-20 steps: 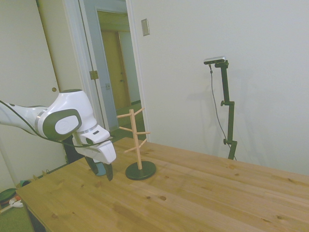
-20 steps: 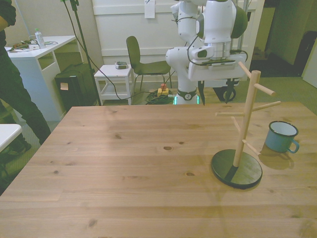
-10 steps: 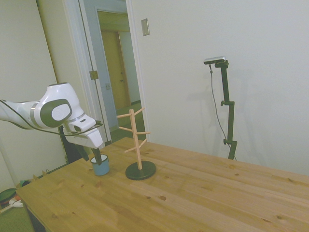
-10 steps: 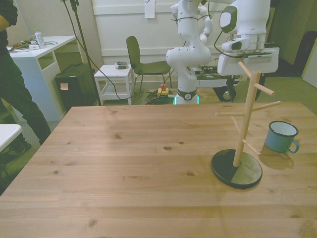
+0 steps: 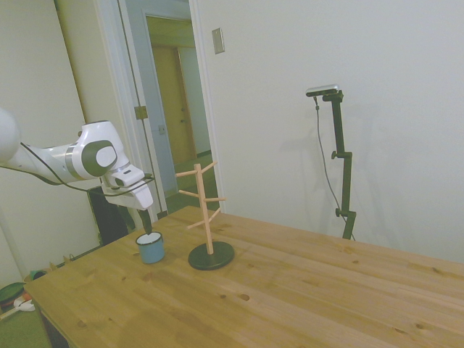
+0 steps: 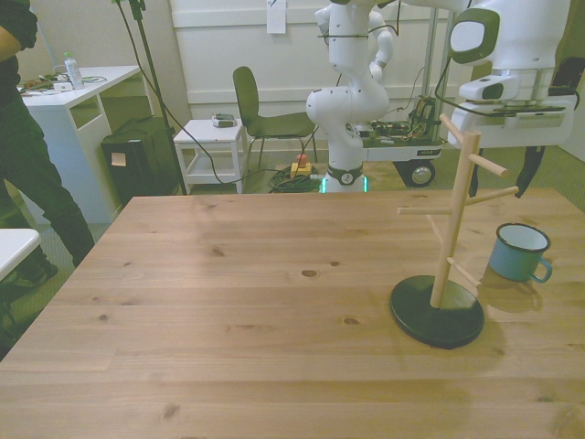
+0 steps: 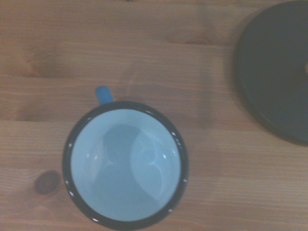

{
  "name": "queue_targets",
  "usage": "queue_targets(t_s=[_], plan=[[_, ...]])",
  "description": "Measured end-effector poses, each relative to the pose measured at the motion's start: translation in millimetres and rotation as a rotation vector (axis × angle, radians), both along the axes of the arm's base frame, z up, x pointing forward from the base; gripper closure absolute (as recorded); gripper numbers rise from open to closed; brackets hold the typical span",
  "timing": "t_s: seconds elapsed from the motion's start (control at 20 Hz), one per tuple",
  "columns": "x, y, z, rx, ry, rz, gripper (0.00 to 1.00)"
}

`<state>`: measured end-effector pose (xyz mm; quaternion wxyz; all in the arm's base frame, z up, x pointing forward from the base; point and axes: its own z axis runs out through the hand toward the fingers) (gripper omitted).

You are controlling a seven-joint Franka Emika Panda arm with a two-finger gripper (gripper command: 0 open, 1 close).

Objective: Hang the mug

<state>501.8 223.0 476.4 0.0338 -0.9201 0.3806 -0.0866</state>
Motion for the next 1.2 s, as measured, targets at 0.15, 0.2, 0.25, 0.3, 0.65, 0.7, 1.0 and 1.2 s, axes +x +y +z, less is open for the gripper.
queue_targets(t_s=[0.15, 0.2, 0.25, 0.3, 0.65, 0.7, 1.0, 1.2], plan=[[11, 16, -4, -0.004, -0.004, -0.009, 0.00], [14, 23, -6, -0.005, -0.002, -0.009, 0.00], [18, 29, -7, -0.006, 0.002, -0.006, 0.00], [22, 36, -9, -0.009, 0.006, -0.005, 0.00], [47, 72, -39, -0.038, 0.035, 0.003, 0.00], [49, 76, -47, -0.042, 0.044, 0.004, 0.00], [56, 94, -73, -0.068, 0.060, 0.017, 0.00], [59, 96, -80, -0.071, 0.067, 0.020, 1.00]])
